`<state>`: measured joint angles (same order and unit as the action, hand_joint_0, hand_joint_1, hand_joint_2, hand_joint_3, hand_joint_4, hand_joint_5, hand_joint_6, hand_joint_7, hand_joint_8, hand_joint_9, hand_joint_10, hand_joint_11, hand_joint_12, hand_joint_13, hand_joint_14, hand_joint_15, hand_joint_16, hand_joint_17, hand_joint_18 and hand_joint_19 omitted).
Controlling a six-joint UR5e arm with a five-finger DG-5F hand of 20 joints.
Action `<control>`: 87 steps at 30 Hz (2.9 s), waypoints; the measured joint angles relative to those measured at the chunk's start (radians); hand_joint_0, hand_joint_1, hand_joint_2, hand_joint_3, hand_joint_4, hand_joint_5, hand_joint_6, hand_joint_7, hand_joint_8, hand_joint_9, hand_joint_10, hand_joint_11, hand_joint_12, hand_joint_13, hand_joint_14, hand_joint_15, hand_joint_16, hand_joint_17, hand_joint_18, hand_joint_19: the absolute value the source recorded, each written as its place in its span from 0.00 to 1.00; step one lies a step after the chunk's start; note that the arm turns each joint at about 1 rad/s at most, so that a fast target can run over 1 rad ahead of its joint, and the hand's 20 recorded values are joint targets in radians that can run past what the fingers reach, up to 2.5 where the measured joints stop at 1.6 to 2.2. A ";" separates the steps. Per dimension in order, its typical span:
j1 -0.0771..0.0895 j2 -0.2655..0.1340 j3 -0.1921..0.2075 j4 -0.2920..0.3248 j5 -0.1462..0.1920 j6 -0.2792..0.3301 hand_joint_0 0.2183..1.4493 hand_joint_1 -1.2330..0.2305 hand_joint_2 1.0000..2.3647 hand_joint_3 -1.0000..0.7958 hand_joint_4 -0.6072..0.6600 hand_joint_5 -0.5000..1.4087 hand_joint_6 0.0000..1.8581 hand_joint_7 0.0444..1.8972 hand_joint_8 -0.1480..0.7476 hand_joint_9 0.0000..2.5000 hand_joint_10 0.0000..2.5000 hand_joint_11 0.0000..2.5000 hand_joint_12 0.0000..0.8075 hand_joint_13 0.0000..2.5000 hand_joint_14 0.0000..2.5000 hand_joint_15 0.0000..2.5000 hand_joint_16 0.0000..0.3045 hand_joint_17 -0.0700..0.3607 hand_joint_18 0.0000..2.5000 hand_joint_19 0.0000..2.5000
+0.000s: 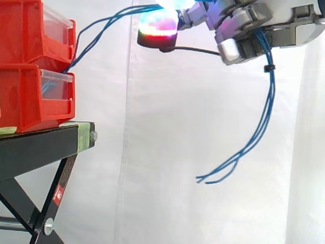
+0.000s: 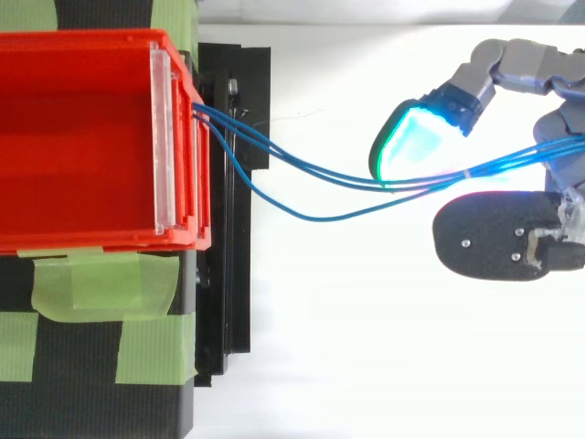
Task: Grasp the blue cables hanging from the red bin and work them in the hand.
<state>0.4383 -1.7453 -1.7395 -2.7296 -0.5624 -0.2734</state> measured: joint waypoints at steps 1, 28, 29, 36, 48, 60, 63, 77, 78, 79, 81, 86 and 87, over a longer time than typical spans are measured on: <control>0.001 0.000 0.000 0.001 0.001 0.003 0.77 0.35 0.02 0.33 0.71 0.46 0.01 0.66 0.57 0.38 1.00 1.00 0.79 0.52 1.00 0.83 0.19 0.47 0.58 0.17; 0.018 0.000 0.000 -0.006 0.016 0.055 0.52 0.37 0.02 0.36 0.70 0.58 0.02 0.78 0.70 0.48 1.00 1.00 0.80 0.59 1.00 0.84 0.20 0.47 0.70 0.24; 0.019 0.000 0.000 -0.006 0.017 0.055 0.52 0.38 0.02 0.38 0.70 0.57 0.00 0.78 0.71 0.48 1.00 1.00 0.81 0.59 1.00 0.84 0.20 0.48 0.70 0.24; 0.023 0.000 0.000 -0.007 0.026 0.053 0.54 0.42 0.02 0.29 0.72 0.51 0.01 0.69 0.73 0.46 1.00 1.00 0.82 0.58 1.00 0.84 0.20 0.48 0.68 0.23; 0.025 0.000 0.000 -0.007 0.027 0.053 0.57 0.38 0.01 0.19 0.74 0.49 0.01 0.67 0.72 0.45 1.00 1.00 0.82 0.57 1.00 0.85 0.20 0.47 0.68 0.24; 0.026 0.000 -0.001 -0.009 0.027 0.055 0.57 0.41 0.01 0.19 0.73 0.46 0.01 0.64 0.72 0.45 1.00 1.00 0.81 0.57 1.00 0.84 0.20 0.48 0.68 0.24; 0.027 0.000 -0.001 -0.009 0.027 0.055 0.64 0.40 0.02 0.46 0.71 0.45 0.01 0.64 0.67 0.44 1.00 1.00 0.82 0.57 1.00 0.85 0.20 0.48 0.68 0.24; 0.029 0.000 -0.001 -0.004 0.033 0.055 0.65 0.41 0.01 0.68 0.72 0.45 0.01 0.62 0.73 0.37 1.00 1.00 0.84 0.53 1.00 0.83 0.22 0.51 0.63 0.15; 0.029 0.000 -0.001 -0.003 0.033 0.055 0.63 0.41 0.01 0.65 0.72 0.45 0.01 0.62 0.75 0.37 1.00 1.00 0.82 0.53 1.00 0.83 0.23 0.52 0.65 0.16; 0.029 0.000 -0.001 -0.003 0.033 0.056 0.60 0.42 0.01 0.53 0.72 0.45 0.01 0.62 0.76 0.37 1.00 1.00 0.83 0.53 1.00 0.83 0.22 0.52 0.64 0.17; 0.030 0.000 -0.001 -0.002 0.034 0.056 0.58 0.43 0.02 0.36 0.70 0.44 0.01 0.61 0.77 0.36 1.00 1.00 0.83 0.51 1.00 0.83 0.20 0.48 0.61 0.21; 0.031 0.000 0.000 -0.001 0.038 0.056 0.65 0.42 0.02 0.66 0.71 0.45 0.01 0.60 0.69 0.36 1.00 1.00 0.83 0.52 1.00 0.83 0.22 0.51 0.62 0.16; 0.031 0.000 -0.001 -0.001 0.039 0.056 0.66 0.41 0.01 0.70 0.71 0.45 0.01 0.60 0.71 0.36 1.00 1.00 0.82 0.52 1.00 0.82 0.22 0.51 0.62 0.15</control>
<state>0.4692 -1.7455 -1.7401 -2.7306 -0.5237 -0.2178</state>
